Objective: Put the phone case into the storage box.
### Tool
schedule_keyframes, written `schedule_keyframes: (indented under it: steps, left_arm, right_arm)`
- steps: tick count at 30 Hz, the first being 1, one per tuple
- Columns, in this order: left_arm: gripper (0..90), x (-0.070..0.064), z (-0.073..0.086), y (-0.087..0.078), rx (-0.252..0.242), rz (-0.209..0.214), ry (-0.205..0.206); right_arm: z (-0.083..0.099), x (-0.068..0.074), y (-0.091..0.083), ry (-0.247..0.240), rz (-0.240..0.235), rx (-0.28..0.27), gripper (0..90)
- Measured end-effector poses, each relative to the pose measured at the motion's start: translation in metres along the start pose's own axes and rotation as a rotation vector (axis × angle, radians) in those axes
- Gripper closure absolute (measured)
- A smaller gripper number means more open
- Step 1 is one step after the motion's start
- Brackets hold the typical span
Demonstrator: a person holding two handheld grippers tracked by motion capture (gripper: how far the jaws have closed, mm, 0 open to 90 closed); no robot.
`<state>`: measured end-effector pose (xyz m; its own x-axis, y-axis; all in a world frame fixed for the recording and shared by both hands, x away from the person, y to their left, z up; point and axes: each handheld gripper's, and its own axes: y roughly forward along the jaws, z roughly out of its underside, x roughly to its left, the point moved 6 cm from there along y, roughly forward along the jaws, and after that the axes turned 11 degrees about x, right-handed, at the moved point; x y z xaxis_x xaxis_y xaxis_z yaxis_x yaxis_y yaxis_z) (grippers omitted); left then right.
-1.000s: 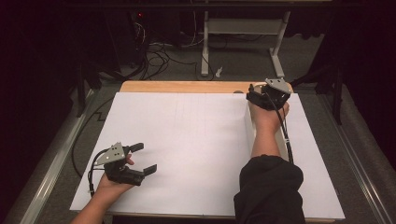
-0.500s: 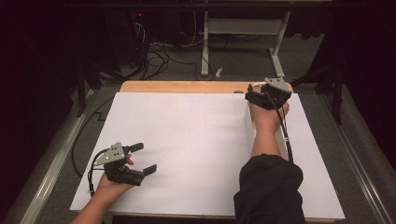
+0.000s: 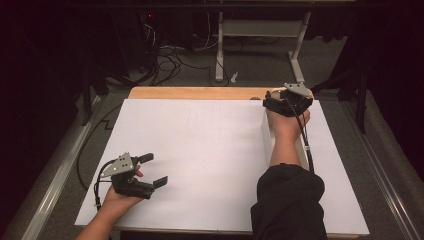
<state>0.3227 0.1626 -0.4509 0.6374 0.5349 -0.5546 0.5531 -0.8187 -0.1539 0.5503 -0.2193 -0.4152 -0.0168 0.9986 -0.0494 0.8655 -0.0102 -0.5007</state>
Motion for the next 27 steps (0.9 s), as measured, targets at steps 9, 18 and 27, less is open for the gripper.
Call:
schedule_keyframes:
  steps: [9,18,27]
  left_arm:
    - [2.3,0.0005,0.0002,0.0001,0.003,0.001,0.001]
    - [2.4,-0.0002,0.0009,0.0003,0.008,0.003,0.003]
    - [2.4,-0.0004,0.0015,0.001,0.012,0.004,0.001]
  right_arm:
    - [0.0002,0.0014,0.0002,-0.002,-0.012,0.0,0.0]
    - [-0.004,-0.0003,-0.0041,-0.007,-0.023,-0.014,0.1]
    - [-0.006,0.0014,-0.0063,-0.004,-0.034,-0.023,0.1]
